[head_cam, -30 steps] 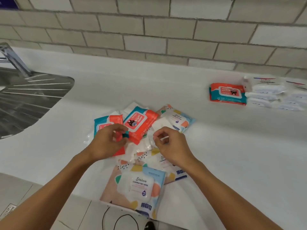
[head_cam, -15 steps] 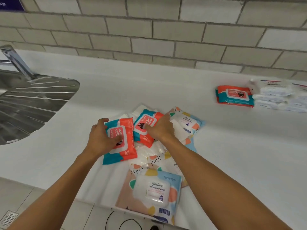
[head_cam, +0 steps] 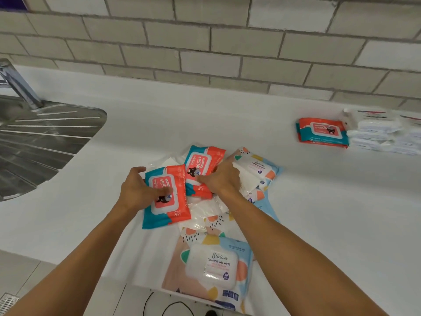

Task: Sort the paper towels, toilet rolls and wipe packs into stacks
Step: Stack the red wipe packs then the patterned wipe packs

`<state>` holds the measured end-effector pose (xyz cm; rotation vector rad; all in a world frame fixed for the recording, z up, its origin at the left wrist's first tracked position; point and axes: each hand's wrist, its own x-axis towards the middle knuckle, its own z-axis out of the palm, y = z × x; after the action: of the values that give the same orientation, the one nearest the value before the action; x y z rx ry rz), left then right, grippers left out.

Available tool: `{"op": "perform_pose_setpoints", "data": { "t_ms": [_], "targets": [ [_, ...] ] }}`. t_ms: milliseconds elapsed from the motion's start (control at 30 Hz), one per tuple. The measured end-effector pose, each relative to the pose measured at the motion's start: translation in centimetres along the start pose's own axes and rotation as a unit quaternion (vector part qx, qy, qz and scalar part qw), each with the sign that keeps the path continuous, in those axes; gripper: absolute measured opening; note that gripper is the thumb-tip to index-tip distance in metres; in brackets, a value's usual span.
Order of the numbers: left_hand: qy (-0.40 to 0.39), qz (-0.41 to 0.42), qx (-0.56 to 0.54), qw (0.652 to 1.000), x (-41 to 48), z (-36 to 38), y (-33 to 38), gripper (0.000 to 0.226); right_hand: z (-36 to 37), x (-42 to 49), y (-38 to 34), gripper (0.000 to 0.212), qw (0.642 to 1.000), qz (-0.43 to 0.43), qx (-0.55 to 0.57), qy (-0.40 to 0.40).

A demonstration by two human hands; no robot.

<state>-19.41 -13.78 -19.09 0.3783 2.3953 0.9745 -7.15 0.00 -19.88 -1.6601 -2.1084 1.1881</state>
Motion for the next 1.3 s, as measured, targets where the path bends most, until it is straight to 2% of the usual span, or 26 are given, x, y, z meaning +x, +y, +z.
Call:
{"op": "perform_pose_setpoints", "data": {
  "t_ms": [267,367,500,600,667,767,867,1000,1100,1167,1233,1300],
  "targets": [
    [-0.041,0.008,-0.102,0.994,0.0,0.3,-0.2,0.054,0.2,0.0,-0.9,0.023,0.998,0.028,-0.022,-0.042],
    [-0.057,-0.004,-0.147,0.988,0.0,0.0,-0.5,0.051,0.2,-0.1,-1.1,0.017,0.999,0.013,0.019,-0.049],
    [-0.108,0.004,-0.237,0.965,-0.4,-0.6,0.0,0.023,-0.6,-1.0,-0.4,0.014,0.988,-0.038,0.147,-0.04],
    [-0.183,0.012,-0.304,0.935,-0.8,-1.0,0.6,0.031,-1.4,-1.8,0.8,0.017,0.974,-0.048,0.222,-0.002],
    [-0.236,0.013,-0.36,0.903,-1.0,-1.0,1.0,0.038,-2.1,-2.6,2.3,0.014,0.964,-0.059,0.257,0.033],
    [-0.31,0.006,-0.432,0.847,-1.1,0.0,1.7,0.065,-3.3,-4.3,4.6,0.01,0.939,-0.072,0.325,0.08],
    [-0.361,-0.002,-0.46,0.811,-1.6,2.1,3.0,0.068,-4.1,-6.1,6.0,0.007,0.922,-0.099,0.359,0.108],
    [-0.385,-0.005,-0.449,0.806,-2.1,4.6,4.8,0.086,-5.0,-7.3,7.7,0.004,0.903,-0.105,0.394,0.135],
    [-0.407,-0.017,-0.427,0.807,-2.3,6.0,5.8,0.092,-5.8,-7.3,9.1,0.008,0.897,-0.105,0.412,0.121],
    [-0.419,-0.023,-0.403,0.813,-2.6,6.9,6.6,0.082,-6.2,-7.2,9.8,0.012,0.897,-0.109,0.42,0.087],
    [-0.418,-0.023,-0.379,0.825,-2.7,7.8,7.4,0.058,-6.8,-6.8,10.4,0.01,0.906,-0.122,0.4,0.06],
    [-0.414,-0.017,-0.363,0.835,-2.6,8.4,8.0,0.043,-7.9,-6.4,10.8,0.007,0.915,-0.125,0.382,0.03]
  ]
}}
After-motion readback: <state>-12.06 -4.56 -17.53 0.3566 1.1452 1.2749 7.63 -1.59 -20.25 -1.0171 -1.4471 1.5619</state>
